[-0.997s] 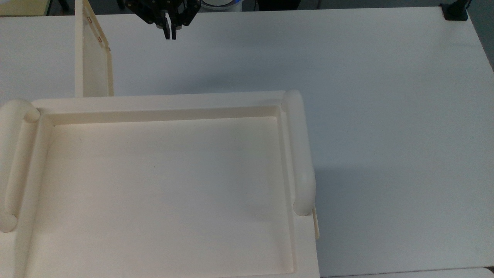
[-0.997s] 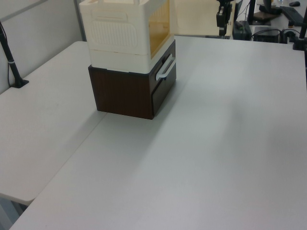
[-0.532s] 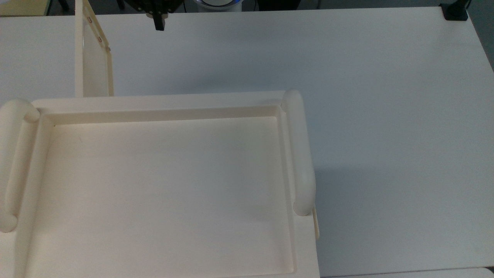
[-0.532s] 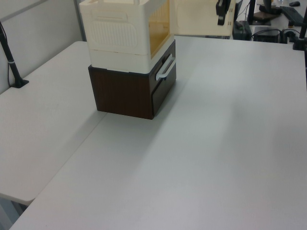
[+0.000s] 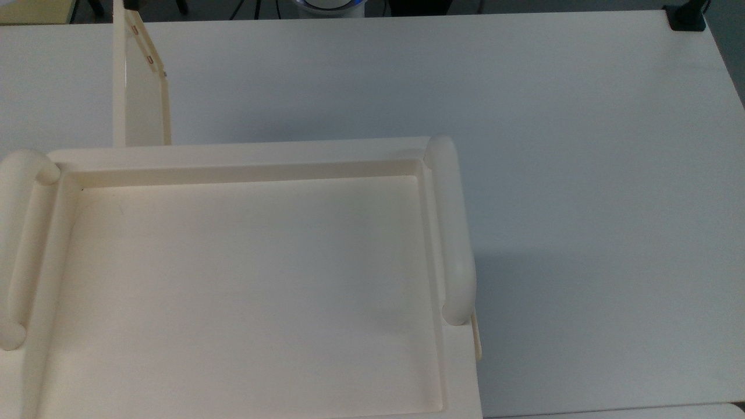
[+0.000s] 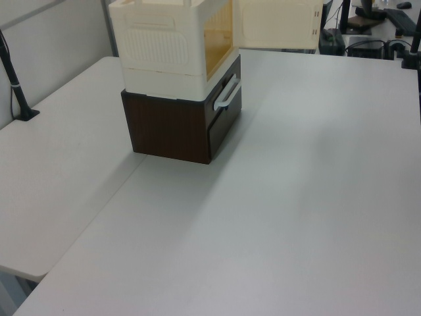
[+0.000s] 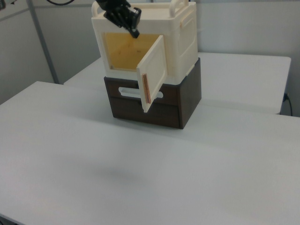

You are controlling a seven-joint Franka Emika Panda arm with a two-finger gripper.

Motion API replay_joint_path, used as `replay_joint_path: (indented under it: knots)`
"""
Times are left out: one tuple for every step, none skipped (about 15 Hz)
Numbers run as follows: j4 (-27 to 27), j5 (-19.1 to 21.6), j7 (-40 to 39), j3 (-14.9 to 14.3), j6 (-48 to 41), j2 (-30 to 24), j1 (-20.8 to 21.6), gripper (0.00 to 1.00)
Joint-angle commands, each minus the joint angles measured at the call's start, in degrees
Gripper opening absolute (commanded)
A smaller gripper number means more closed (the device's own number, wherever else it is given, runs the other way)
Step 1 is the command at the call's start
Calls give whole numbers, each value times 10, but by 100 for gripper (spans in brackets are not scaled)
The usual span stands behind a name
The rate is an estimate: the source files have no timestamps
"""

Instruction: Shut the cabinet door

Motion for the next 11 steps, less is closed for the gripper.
replay_joint_path:
  knots:
    - [-8, 7, -22, -14, 36, 3, -31, 0]
    - [-10, 9, -23, -20, 36, 4, -38, 0]
    - [-17, 10, -29, -23, 36, 8, -46, 0]
    - [-22, 10, -40, -23, 36, 12, -52, 0]
    - [-24, 12, -53, -23, 35, 16, -59, 0]
    - [-30, 16, -63, -23, 32, 21, -63, 0]
    - [-32, 27, -70, -23, 29, 23, -64, 0]
    - [-33, 30, -73, -23, 28, 23, -64, 0]
    - [-33, 31, -73, -23, 26, 23, -64, 0]
    - [-35, 34, -73, -22, 18, 24, -63, 0]
    - [-38, 36, -73, -21, 8, 26, -62, 0]
